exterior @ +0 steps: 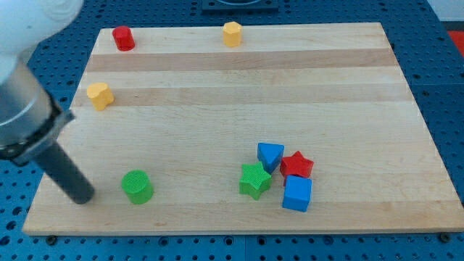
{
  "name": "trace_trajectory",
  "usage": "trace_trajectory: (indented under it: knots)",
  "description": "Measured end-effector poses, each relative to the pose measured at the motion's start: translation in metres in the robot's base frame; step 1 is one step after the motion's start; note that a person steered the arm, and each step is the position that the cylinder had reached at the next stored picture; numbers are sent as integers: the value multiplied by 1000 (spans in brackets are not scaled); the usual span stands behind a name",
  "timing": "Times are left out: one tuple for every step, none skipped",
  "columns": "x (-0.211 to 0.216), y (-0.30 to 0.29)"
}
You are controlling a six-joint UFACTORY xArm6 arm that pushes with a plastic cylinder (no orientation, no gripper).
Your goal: Place the green circle towards the left bottom of the green star
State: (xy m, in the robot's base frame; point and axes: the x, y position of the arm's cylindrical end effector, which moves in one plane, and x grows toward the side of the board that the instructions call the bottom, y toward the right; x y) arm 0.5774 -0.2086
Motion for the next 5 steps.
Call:
trace_trajectory:
  knots:
    - [-5,62]
    - [-3,90]
    - [7,50]
    - [-6,20]
    - [-34,34]
